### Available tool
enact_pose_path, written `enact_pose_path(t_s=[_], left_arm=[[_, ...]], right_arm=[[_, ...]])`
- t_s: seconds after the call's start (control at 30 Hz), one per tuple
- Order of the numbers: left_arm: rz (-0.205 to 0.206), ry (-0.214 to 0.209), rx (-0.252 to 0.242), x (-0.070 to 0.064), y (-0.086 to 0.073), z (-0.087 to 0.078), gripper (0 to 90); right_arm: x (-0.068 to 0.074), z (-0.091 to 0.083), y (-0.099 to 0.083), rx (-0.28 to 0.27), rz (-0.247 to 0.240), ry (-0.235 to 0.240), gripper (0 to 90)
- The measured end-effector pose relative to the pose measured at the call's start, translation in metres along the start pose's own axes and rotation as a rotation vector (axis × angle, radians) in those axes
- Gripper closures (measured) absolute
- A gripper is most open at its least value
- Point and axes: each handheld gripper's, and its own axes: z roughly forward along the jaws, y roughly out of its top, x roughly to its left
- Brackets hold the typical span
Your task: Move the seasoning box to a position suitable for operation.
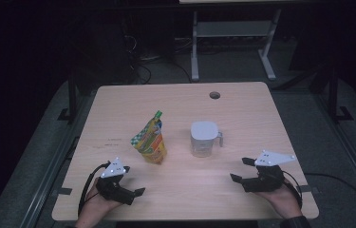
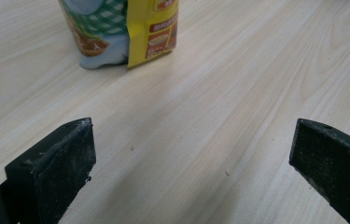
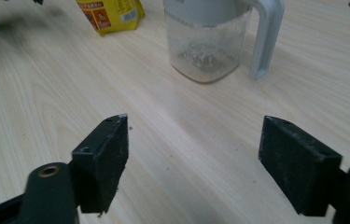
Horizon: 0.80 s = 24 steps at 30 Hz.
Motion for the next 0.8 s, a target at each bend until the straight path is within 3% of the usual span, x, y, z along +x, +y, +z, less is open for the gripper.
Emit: enact_pose_path(t_s=[0.07, 0.5, 0.8], left_arm=[[0.015, -0.002, 0.011, 0.000, -0.001, 0.000, 0.0], [0.011, -0.004, 0.008, -0.004, -0.003, -0.002, 0.0], [0.013, -0.007, 0.000, -0.004, -0.002, -0.001, 0.0]], right_arm=[[-0.003, 0.000, 0.003, -0.011, 0.001, 0.005, 26.3], [-0.023, 0.006, 0.026, -0.046, -0.018, 0.017, 32.7], [-0.036, 0.016, 0.042, -0.042, -0.043, 0.047, 37.7]])
